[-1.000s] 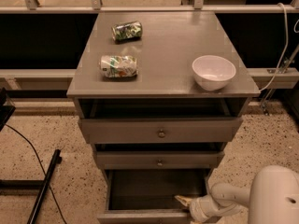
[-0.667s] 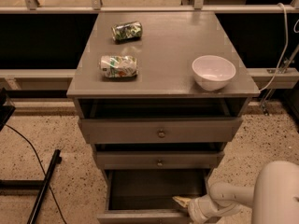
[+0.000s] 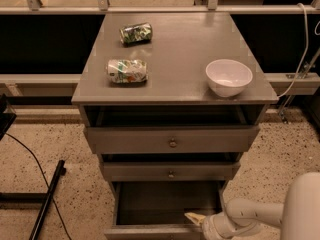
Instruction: Open bottom drawer
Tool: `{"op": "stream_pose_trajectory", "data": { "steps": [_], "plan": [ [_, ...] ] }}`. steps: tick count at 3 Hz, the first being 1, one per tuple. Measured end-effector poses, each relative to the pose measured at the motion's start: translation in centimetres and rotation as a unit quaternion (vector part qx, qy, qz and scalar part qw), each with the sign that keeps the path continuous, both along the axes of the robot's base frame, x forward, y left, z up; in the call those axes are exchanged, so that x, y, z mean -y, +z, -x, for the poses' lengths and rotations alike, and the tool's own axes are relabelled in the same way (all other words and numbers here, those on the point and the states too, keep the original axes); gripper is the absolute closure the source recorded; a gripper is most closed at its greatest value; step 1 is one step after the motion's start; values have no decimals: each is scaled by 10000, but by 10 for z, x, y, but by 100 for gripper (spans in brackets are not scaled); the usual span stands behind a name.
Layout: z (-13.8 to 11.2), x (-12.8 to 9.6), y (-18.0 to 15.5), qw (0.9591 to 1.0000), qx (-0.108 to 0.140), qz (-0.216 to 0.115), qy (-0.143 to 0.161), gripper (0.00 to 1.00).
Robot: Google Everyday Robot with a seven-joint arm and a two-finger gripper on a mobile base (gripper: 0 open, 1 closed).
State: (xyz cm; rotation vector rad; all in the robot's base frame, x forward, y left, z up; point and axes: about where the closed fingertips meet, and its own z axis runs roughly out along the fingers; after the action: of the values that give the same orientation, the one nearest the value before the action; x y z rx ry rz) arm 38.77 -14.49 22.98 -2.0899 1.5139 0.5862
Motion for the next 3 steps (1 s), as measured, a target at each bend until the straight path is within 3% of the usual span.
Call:
{"op": "stream_pose_trajectory", "data": {
  "steps": [1, 2, 3],
  "plan": [
    [28, -1, 69, 9999, -65, 31, -147, 0],
    [26, -1, 64, 9984, -534, -120, -154, 0],
    [27, -1, 64, 9984, -541, -121, -149, 0]
  ]
}}
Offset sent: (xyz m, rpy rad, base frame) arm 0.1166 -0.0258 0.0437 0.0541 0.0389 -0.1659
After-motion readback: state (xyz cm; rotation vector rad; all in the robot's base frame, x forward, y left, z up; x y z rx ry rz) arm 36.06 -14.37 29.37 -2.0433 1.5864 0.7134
